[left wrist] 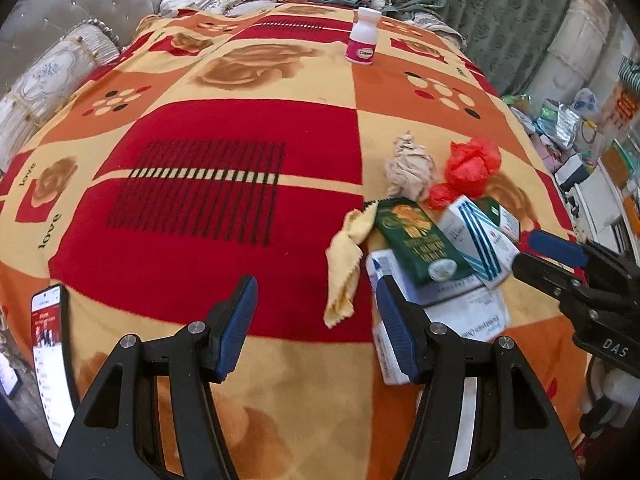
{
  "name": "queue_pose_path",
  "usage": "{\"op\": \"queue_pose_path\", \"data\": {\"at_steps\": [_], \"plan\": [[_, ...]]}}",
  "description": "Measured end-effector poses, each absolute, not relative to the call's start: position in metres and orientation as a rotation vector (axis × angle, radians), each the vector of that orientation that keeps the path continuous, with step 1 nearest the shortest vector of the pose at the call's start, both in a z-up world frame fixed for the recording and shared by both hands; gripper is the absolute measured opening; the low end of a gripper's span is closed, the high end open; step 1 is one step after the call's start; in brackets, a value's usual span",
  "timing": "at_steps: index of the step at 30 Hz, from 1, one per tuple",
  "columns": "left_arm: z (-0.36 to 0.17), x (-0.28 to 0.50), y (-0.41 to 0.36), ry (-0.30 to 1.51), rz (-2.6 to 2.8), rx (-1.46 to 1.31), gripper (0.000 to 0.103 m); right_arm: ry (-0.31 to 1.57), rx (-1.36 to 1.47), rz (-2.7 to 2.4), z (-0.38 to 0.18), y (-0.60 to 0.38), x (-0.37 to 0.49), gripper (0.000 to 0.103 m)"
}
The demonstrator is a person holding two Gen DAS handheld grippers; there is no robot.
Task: Collect trash
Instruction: 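Grasp the beige cloth with the left tool while the right grasps the Tobrex box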
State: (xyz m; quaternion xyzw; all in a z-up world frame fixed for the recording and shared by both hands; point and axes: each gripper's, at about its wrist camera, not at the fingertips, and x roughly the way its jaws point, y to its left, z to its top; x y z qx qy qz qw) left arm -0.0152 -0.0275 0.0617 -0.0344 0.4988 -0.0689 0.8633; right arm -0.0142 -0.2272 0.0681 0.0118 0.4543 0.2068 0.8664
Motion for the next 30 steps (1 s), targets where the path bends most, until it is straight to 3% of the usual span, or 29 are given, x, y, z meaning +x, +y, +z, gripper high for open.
{"op": "queue_pose_path", "data": {"at_steps": [11, 15, 16, 19, 30], "plan": [[0.034, 0.025, -0.035, 1.116, -0.227, -0.093, 0.058, 1.045, -0.071, 0.467, 0.044, -0.199, 0.027, 0.041], [0.029, 0.033, -0.036, 1.113, -0.248, -0.112, 0.035, 1.053, -0.057, 0.483, 0.036, -0.200, 0.028, 0.029], [0.028, 0.033, -0.037, 1.121, -0.243, -0.101, 0.020, 1.047, -0.061, 0.481, 0.036, -0.200, 0.028, 0.028], [0.028, 0.031, -0.036, 1.127, -0.255, -0.105, 0.015, 1.036, -0.053, 0.482, 0.037, -0.201, 0.026, 0.028], [0.072, 0.001, -0.044, 1.021, -0.286, -0.123, 0.014, 0.961, 0.000, 0.477, 0.067, -0.219, -0.006, 0.028]]}}
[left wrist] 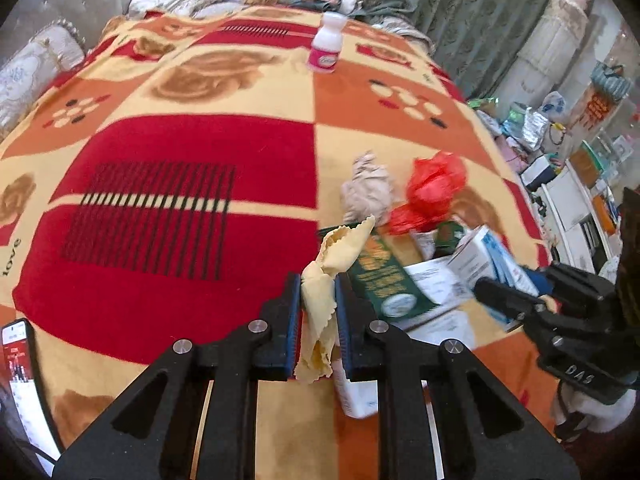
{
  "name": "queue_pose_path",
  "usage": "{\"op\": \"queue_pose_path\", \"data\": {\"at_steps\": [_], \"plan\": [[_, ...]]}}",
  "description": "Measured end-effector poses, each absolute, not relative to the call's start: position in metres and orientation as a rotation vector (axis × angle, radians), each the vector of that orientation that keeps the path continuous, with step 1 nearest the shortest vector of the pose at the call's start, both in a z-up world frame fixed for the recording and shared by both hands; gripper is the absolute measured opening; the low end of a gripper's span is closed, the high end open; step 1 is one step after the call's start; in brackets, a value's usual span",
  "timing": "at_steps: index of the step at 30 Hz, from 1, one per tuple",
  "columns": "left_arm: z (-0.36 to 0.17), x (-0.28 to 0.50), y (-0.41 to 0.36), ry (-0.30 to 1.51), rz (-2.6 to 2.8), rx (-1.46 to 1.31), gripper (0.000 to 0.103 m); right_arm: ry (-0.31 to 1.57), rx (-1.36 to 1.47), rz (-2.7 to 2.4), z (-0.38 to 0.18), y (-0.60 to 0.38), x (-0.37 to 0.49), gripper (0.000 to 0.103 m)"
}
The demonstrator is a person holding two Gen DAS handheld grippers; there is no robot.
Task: Collect trash
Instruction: 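Grasp the beige cloth with the left tool while the right grasps the Tobrex box, then carry the beige cloth and Tobrex box toward the black bin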
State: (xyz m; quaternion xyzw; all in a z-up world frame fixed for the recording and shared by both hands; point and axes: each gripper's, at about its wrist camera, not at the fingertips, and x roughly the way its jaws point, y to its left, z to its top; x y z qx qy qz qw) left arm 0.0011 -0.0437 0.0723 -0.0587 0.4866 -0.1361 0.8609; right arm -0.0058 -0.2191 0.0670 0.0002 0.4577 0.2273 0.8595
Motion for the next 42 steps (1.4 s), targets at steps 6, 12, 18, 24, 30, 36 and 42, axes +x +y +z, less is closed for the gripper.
{"op": "queue_pose_path", "data": {"at_steps": [6, 12, 18, 24, 30, 36, 42], "plan": [[0.086, -0.013, -0.064, 0.993, -0.310, -0.100, 0.014, 0.940, 0.017, 0.462, 0.074, -0.229, -0.023, 0.028], [0.096, -0.024, -0.086, 0.967, -0.323, -0.061, 0.014, 0.923, 0.017, 0.435, 0.080, -0.239, -0.038, 0.028], [0.101, -0.033, -0.109, 0.951, -0.347, -0.026, 0.014, 0.901, 0.026, 0.413, 0.087, -0.251, -0.047, 0.028], [0.104, -0.037, -0.128, 0.947, -0.372, -0.008, 0.014, 0.888, 0.031, 0.384, 0.091, -0.265, -0.059, 0.028], [0.105, -0.043, -0.147, 0.943, -0.401, 0.015, 0.014, 0.876, 0.050, 0.349, 0.094, -0.282, -0.068, 0.028], [0.107, -0.046, -0.163, 0.941, -0.423, 0.032, 0.014, 0.871, 0.064, 0.320, 0.096, -0.297, -0.074, 0.028], [0.108, -0.049, -0.179, 0.941, -0.444, 0.047, 0.014, 0.866, 0.074, 0.290, 0.097, -0.313, -0.081, 0.028]]}}
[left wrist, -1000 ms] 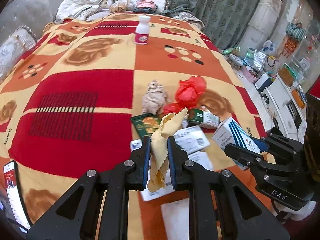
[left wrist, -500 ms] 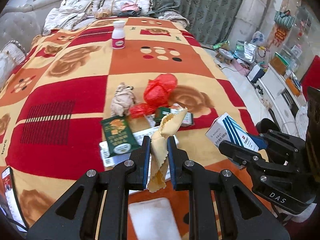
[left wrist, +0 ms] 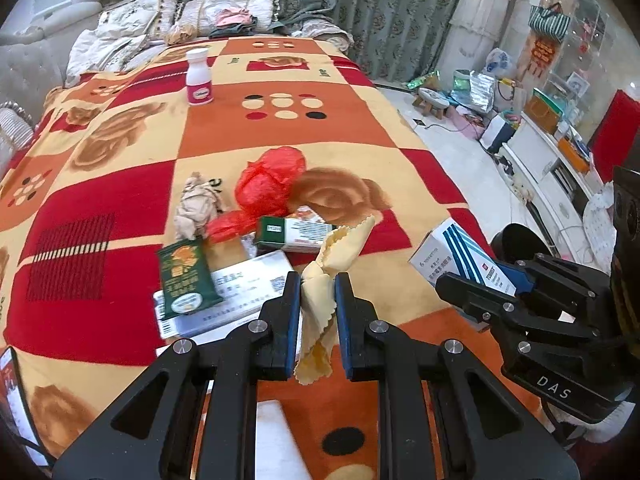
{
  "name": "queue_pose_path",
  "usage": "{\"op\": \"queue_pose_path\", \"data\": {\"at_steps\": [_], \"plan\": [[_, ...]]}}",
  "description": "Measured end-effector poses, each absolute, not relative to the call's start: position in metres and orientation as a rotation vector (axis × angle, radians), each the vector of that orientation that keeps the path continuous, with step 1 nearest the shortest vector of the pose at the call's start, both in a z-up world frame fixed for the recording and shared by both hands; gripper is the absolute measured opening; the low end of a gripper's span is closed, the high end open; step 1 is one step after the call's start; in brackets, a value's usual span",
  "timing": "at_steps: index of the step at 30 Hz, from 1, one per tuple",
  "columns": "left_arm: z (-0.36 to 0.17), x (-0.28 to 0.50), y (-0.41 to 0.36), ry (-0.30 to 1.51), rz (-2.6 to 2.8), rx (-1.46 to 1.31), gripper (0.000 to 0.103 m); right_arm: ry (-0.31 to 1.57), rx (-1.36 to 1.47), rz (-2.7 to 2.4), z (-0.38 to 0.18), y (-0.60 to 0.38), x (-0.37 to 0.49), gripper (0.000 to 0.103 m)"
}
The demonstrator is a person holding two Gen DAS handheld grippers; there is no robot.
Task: Collect trash
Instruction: 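Carry the beige cloth and Tobrex box toward the black bin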
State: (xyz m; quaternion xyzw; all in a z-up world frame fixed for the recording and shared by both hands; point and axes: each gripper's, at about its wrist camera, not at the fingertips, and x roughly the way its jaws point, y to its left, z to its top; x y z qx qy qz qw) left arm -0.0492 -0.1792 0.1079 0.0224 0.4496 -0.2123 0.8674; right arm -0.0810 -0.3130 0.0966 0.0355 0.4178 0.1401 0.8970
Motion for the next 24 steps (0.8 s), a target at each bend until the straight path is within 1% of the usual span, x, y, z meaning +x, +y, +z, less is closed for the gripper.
{"op": "queue_pose_path", "data": {"at_steps": [24], "plan": [[0.099, -0.060, -0.270, 0.976, -0.592, 0.100, 0.014, 0.864, 0.139, 0.133, 0.095, -0.396, -0.111, 0.028]]}}
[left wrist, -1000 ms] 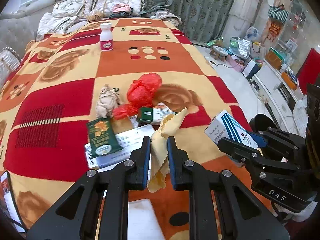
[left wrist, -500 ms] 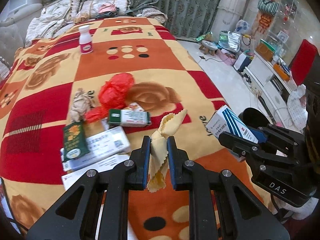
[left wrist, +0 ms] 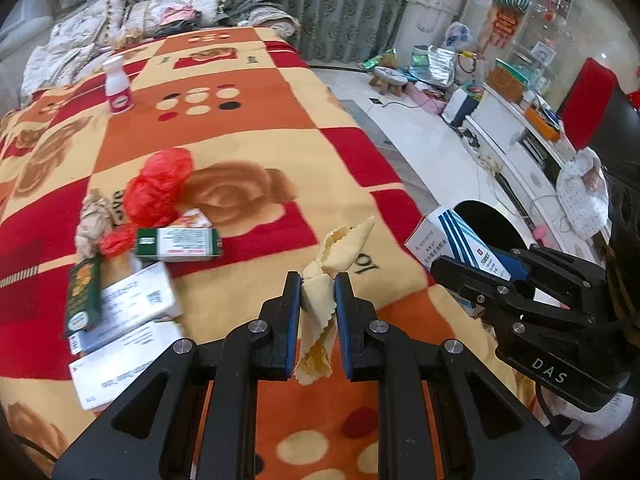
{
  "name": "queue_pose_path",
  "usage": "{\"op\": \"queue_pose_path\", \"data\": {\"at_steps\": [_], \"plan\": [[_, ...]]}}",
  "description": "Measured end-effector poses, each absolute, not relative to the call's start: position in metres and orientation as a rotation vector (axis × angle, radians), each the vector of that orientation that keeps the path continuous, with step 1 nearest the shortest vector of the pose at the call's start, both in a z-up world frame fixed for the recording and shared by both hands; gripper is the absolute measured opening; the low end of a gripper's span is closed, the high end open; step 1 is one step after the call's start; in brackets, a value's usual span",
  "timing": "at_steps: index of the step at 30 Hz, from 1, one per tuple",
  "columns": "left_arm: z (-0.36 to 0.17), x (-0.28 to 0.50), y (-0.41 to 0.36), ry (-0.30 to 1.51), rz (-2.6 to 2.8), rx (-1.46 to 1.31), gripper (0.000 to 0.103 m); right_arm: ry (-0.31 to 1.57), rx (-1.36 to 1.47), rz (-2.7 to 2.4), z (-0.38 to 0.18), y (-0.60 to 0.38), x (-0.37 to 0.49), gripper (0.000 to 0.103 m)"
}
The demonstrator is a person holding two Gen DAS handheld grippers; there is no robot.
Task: Collect trash
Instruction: 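Carry the beige cloth and Tobrex box toward the black bin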
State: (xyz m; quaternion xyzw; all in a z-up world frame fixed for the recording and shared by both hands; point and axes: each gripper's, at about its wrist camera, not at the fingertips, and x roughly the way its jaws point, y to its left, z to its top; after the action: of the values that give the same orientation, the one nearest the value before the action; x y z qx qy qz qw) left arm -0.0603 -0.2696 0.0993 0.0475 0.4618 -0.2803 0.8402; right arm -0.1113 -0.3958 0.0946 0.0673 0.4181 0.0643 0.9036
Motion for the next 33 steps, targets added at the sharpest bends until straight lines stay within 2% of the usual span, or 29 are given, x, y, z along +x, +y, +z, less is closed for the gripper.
{"op": "queue_pose_path", "data": {"at_steps": [33], "plan": [[0.075, -0.079, -0.418, 1.062, -0.808, 0.179, 0.015, 0.910, 0.292, -0.117, 0.063, -0.535, -0.165, 0.028]]}}
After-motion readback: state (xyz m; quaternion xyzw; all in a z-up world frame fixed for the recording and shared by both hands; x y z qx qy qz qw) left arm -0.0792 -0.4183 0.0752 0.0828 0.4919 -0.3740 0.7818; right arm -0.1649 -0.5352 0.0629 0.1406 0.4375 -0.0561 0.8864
